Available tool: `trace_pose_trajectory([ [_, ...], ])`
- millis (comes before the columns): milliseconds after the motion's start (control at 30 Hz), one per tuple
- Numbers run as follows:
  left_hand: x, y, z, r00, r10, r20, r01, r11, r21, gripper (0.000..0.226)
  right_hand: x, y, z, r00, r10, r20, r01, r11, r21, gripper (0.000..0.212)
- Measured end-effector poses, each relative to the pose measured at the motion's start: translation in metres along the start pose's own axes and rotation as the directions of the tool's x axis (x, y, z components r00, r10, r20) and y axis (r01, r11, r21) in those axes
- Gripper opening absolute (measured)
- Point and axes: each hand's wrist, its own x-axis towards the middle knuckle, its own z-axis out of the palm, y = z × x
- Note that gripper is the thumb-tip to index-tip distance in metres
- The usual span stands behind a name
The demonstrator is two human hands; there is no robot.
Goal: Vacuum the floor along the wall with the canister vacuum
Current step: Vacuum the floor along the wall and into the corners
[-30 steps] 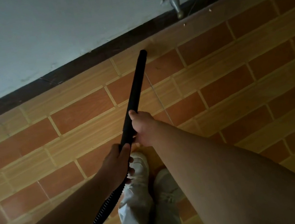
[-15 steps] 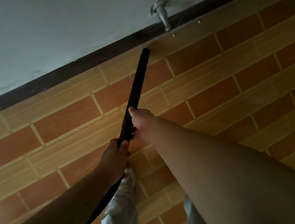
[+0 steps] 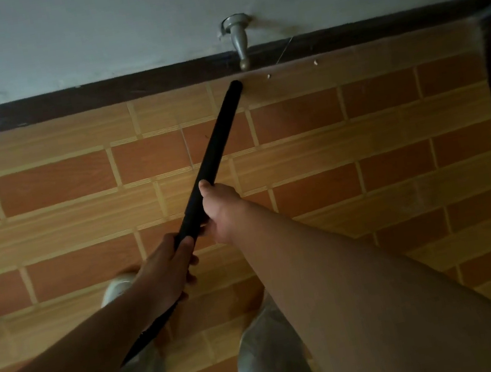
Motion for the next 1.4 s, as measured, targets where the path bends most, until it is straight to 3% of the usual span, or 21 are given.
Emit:
trace_pose_trajectory([
  [367,-0.003,0.021,0.052,0.998,-0.024,0.061,0.036,0.98,-0.197,0.024,-0.002,-0.013,-0.045,0.999,-0.02,-0.045,0.012,0.985,-0.17,0.03],
  [533,-0.002,0.028,0.064,0.997,-0.025,0.077,0.042,0.972,-0.231,0.025,0.001,-0.013,-0.056,0.995,-0.051,-0.09,0.032,0.98,-0.195,0.039],
  [833,0.009,0.036,0.062,0.997,0.071,0.005,-0.071,0.997,-0.028,0.043,-0.013,-0.019,-0.067,0.987,-0.081,-0.138,0.04,0.96,-0.279,0.044],
  [1000,0.007,0.028,0.06,0.99,0.138,-0.001,-0.138,0.988,0.07,0.049,-0.013,-0.014,-0.063,0.992,-0.051,-0.112,0.025,0.975,-0.222,0.044],
  [1400,0.027,0.041,0.084,0.987,0.158,-0.036,-0.154,0.985,0.081,0.058,-0.01,-0.035,-0.081,0.995,-0.074,-0.07,0.062,0.985,-0.161,0.044],
])
